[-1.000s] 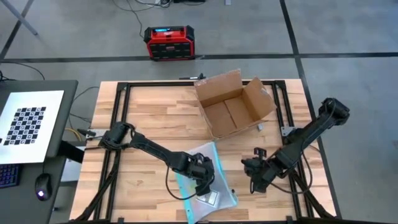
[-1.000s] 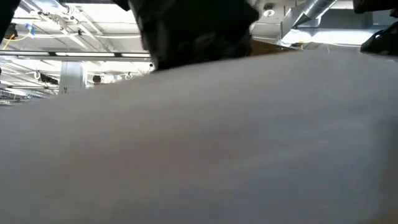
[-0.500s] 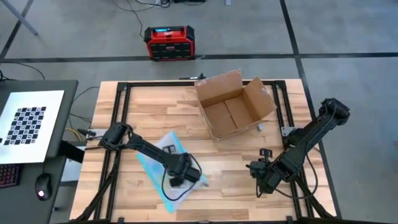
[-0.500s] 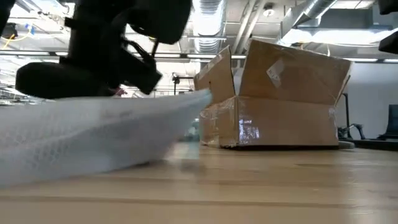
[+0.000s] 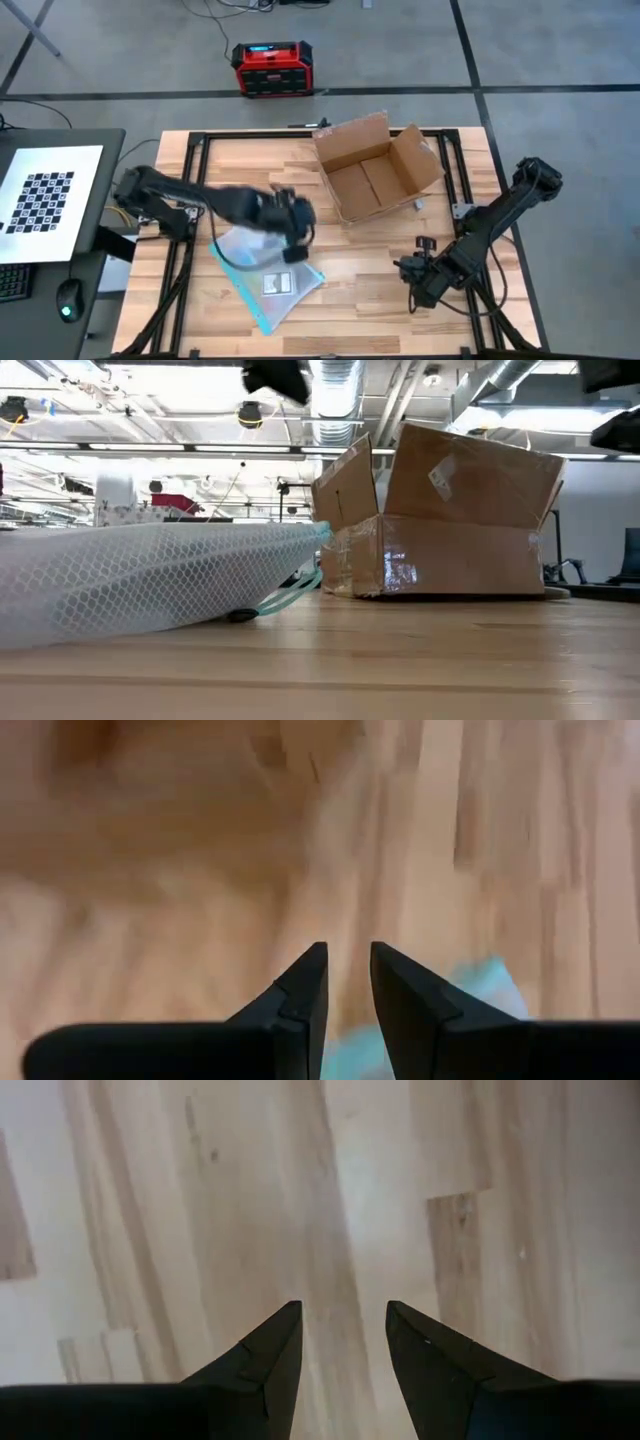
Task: Unpack boxes
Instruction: Break down the cardboard box until it is fully flat
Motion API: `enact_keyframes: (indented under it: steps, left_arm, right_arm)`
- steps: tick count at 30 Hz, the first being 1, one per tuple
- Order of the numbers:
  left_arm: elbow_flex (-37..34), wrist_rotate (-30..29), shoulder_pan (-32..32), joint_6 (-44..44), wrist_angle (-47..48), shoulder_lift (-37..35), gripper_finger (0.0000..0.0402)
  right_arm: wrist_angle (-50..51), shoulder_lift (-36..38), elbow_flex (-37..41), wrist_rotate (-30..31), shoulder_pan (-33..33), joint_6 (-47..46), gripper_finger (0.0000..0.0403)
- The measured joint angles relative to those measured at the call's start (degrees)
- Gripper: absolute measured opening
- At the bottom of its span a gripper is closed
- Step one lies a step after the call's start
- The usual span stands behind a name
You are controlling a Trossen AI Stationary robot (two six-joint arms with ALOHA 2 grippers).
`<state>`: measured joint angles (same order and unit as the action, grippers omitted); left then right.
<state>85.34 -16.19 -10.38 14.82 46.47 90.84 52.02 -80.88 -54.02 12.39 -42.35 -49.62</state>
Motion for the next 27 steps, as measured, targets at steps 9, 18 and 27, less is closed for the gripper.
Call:
enact_keyframes:
  steps: [9, 18, 27]
  left_arm:
    - [5.58, 10.23, 16.5, -27.18, -2.54, 0.95, 0.0125]
    - [15.76, 10.4, 22.14, -53.07, 4.57, 9.08, 0.017]
    - [15.82, 13.13, 22.49, -61.04, 4.35, 14.73, 0.0171]
  right_arm:
    - [-0.21, 0.02, -0.02, 0.19, 8.64, 0.12, 0.0138]
    - [-1.09, 0.02, -0.02, 0.21, 14.98, -1.35, 0.0138]
    - [-2.04, 0.02, -0.02, 0.18, 15.91, -2.48, 0.0138]
